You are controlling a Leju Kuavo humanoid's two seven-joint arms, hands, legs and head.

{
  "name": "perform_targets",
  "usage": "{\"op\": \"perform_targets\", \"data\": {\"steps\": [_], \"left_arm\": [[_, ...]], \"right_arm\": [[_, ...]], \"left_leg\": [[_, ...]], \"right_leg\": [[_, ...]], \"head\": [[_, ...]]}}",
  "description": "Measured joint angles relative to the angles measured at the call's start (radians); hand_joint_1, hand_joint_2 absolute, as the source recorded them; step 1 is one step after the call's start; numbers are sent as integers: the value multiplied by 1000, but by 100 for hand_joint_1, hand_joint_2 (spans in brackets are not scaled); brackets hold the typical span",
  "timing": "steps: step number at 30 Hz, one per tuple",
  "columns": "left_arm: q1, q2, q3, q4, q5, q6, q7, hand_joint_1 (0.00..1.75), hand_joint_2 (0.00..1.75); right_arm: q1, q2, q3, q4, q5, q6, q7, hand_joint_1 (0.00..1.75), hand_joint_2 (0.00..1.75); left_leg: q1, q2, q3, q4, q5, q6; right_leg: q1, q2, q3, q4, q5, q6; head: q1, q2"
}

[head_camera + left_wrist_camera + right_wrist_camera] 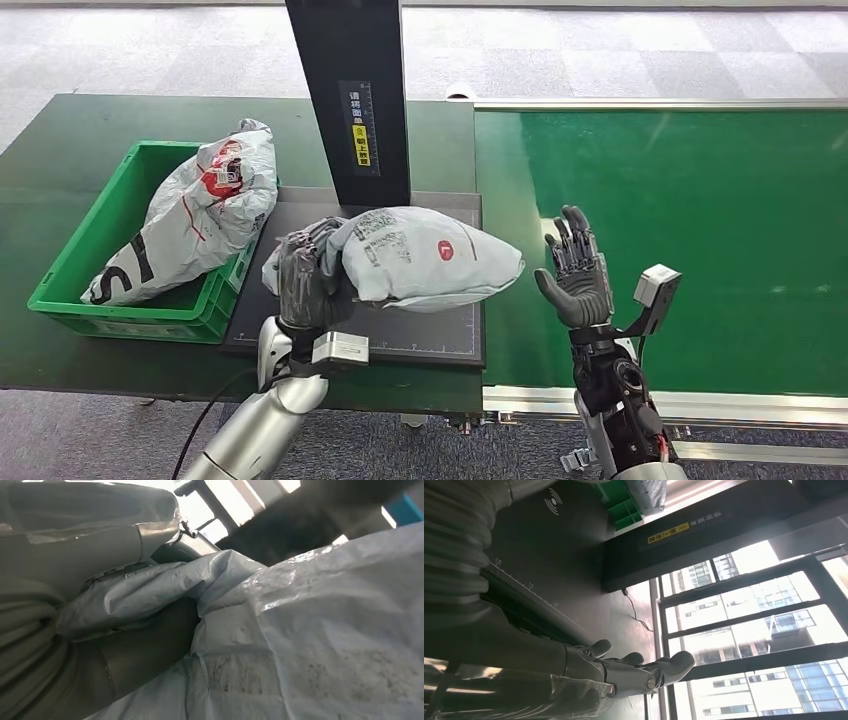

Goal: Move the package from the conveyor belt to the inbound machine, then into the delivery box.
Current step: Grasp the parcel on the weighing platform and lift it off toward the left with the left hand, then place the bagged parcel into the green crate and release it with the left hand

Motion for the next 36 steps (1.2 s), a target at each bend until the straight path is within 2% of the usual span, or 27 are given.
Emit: {"op": "perform_targets", "data": {"steps": [11, 14, 17, 22, 25, 28, 36], "left_arm": [[-6, 2, 181, -205, -72, 0, -1, 175, 175], [-38, -4, 253, -240, -113, 0, -1, 175, 175], [-101, -11, 358, -244, -222, 0, -1, 175, 175], [-259, -25, 575, -116, -434, 0, 24, 175, 175], [-333, -16, 671, 13, -494, 0, 121, 175, 175], [-371, 1, 722, 123, -535, 0, 192, 175, 175], [-399, 16, 761, 227, -540, 0, 200, 175, 175]], "right_arm": [[26, -5, 1, -20, -10, -5, 1, 0, 175], [26, -5, 6, -20, -11, -2, 1, 0, 175], [24, -5, 15, -18, -12, 1, -1, 0, 175], [20, -6, 28, -16, -12, -2, -3, 0, 175], [20, -6, 32, -15, -11, -3, -4, 0, 175], [20, -6, 33, -13, -9, -4, -4, 0, 175], [20, -5, 34, -11, -9, -4, -5, 0, 175]], "left_leg": [[0, 0, 0, 0, 0, 0], [0, 0, 0, 0, 0, 0], [0, 0, 0, 0, 0, 0], [0, 1, 1, 0, 1, -1], [0, 1, 1, 0, 1, -1], [0, 1, 0, 0, 1, -1], [0, 0, -1, 0, 1, -1]], "right_leg": [[0, 0, 0, 0, 0, 0], [0, 0, 0, 0, 0, 0], [0, 0, 0, 0, 0, 0], [0, 0, 0, 0, 1, -1], [0, 0, 0, 0, 1, -1], [0, 0, 0, 0, 1, -1], [0, 0, -1, 0, 1, -1]], "head": [[0, 0], [0, 0], [0, 0], [0, 0], [0, 0], [0, 0], [0, 0]]}}
